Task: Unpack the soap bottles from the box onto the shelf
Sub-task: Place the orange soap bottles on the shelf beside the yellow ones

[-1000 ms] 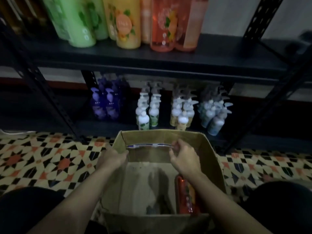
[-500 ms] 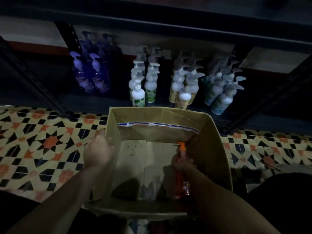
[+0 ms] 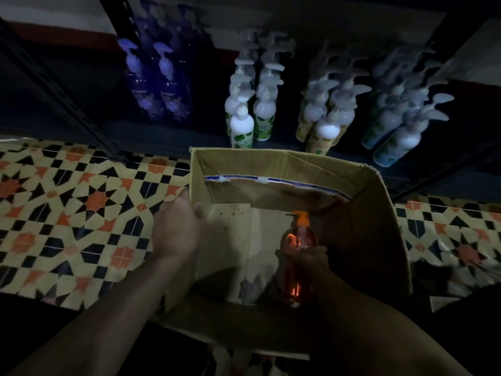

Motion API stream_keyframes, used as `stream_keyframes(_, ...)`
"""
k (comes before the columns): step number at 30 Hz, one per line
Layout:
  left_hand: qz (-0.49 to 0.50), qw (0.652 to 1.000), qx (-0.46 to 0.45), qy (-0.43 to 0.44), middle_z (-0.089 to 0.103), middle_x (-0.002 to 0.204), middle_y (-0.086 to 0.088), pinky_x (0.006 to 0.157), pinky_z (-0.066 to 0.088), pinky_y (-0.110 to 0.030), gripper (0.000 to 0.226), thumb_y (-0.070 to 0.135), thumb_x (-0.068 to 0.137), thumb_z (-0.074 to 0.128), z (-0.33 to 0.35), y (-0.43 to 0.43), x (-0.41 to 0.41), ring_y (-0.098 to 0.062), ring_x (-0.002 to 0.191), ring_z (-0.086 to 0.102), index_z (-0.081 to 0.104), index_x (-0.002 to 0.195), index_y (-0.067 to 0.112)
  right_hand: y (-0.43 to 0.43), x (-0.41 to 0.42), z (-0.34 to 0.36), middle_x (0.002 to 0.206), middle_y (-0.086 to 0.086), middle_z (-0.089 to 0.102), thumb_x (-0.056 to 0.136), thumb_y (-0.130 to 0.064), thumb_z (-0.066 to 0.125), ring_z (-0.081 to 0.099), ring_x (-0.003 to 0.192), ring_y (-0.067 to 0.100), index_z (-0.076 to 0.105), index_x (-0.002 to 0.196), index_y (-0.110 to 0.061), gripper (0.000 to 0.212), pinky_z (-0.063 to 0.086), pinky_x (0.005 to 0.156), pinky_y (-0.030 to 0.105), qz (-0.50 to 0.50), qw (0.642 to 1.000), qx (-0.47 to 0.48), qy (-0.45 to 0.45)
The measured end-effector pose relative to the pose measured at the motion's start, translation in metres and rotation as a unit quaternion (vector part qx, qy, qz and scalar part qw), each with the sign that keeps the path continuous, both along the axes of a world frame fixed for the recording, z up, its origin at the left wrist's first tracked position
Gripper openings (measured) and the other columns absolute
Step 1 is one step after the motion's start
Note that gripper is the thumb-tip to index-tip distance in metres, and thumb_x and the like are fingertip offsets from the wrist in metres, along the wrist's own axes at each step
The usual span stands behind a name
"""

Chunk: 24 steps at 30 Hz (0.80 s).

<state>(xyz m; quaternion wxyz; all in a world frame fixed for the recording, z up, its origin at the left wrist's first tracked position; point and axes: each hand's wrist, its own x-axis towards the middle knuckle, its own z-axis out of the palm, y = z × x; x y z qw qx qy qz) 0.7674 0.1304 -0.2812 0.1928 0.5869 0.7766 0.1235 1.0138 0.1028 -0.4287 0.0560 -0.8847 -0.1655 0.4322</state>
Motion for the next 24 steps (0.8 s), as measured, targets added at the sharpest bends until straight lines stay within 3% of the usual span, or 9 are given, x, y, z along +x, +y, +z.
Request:
stream_keyframes(4,0.001,1.000,-0.002,-0.005,0.053,0.085,0.000,0.061,0.040,-0.028,0.015,0.022,0.100,0.052,-0.001,0.002,-0.001,-0.018,0.081,0.056,0.058,0.108,0.010,-0.005,0.005,0.005,0.149,0.018,0.038,0.059,-0.039,0.092,0.043,0.134,0.035,0.023,0.151,0.000,0.121,0.042,0.107,0.040,0.058,0.995,0.025,0.073)
stream_keyframes(6,0.013,1.000,-0.010,0.004,0.052,0.085,-0.001,0.064,0.042,-0.031,0.018,0.024,0.100,0.051,0.000,0.002,-0.001,-0.019,0.081,0.054,0.057,0.109,0.010,-0.009,0.003,0.010,0.144,0.016,0.045,0.058,-0.041,0.092,0.049,0.128,0.033,0.034,0.148,-0.004,0.113,0.045,0.095,0.032,0.103,0.990,0.036,0.086)
stream_keyframes(9,0.017,1.000,-0.022,0.013,0.052,0.086,-0.003,0.064,0.044,-0.031,0.021,0.026,0.101,0.049,0.004,0.004,0.000,-0.018,0.079,0.055,0.057,0.113,0.010,-0.009,0.001,0.023,0.119,0.008,0.064,0.062,-0.028,0.092,0.064,0.095,0.017,0.059,0.122,-0.010,0.071,0.049,0.071,0.016,0.153,0.977,0.079,0.127)
stream_keyframes(11,0.022,0.999,-0.034,0.017,0.052,0.086,-0.004,0.062,0.043,-0.031,0.022,0.025,0.101,0.049,0.008,0.006,0.001,-0.017,0.078,0.053,0.056,0.115,0.010,-0.009,0.000,0.038,0.100,0.001,0.071,0.057,-0.028,0.092,0.064,0.077,0.008,0.070,0.100,-0.017,0.050,0.053,0.067,0.016,0.197,0.964,0.119,0.132)
stream_keyframes(15,0.017,0.999,-0.045,0.026,0.053,0.087,-0.004,0.066,0.043,-0.035,0.024,0.026,0.101,0.049,0.018,0.005,-0.001,-0.019,0.078,0.050,0.057,0.117,0.010,-0.010,-0.005,0.085,0.084,-0.011,0.062,0.064,-0.025,0.092,0.059,0.079,0.007,0.063,0.091,-0.026,0.040,0.039,0.055,0.005,0.210,0.953,0.192,0.107)
stream_keyframes(17,0.019,0.998,-0.045,0.032,0.053,0.086,-0.003,0.065,0.042,-0.034,0.027,0.025,0.100,0.050,0.024,0.002,-0.001,-0.020,0.077,0.050,0.053,0.124,0.011,-0.008,-0.006,0.106,0.089,-0.013,0.062,0.060,-0.028,0.094,0.062,0.089,0.009,0.060,0.095,-0.029,0.048,0.040,0.061,0.006,0.199,0.942,0.248,0.111)
stream_keyframes(19,0.014,0.999,-0.029,0.037,0.057,0.090,-0.006,0.063,0.041,-0.035,0.035,0.025,0.100,0.050,0.033,-0.006,0.002,-0.022,0.078,0.054,0.044,0.131,0.011,-0.009,-0.006,0.136,0.098,-0.011,0.063,0.054,-0.035,0.096,0.062,0.096,0.012,0.054,0.109,-0.028,0.069,0.044,0.074,0.016,0.177,0.935,0.288,0.111)
stream_keyframes(21,-0.007,0.999,0.002,0.043,0.060,0.112,-0.012,0.070,0.042,-0.036,0.044,0.030,0.099,0.049,0.045,-0.014,0.009,-0.028,0.098,0.059,0.038,0.136,0.010,-0.008,-0.006,0.163,0.105,-0.009,0.063,0.053,-0.037,0.096,0.063,0.100,0.013,0.051,0.117,-0.027,0.080,0.046,0.084,0.024,0.163,0.923,0.330,0.109)
stream_keyframes(24,-0.044,0.997,0.066,0.018,0.048,0.138,-0.013,0.090,0.044,-0.040,0.056,0.041,0.099,0.046,0.070,-0.016,0.021,-0.028,0.124,0.048,0.034,0.144,0.009,-0.004,-0.004,0.202,0.110,-0.008,0.066,0.050,-0.041,0.096,0.065,0.102,0.013,0.053,0.122,-0.024,0.087,0.053,0.092,0.033,0.158,0.893,0.411,0.098)
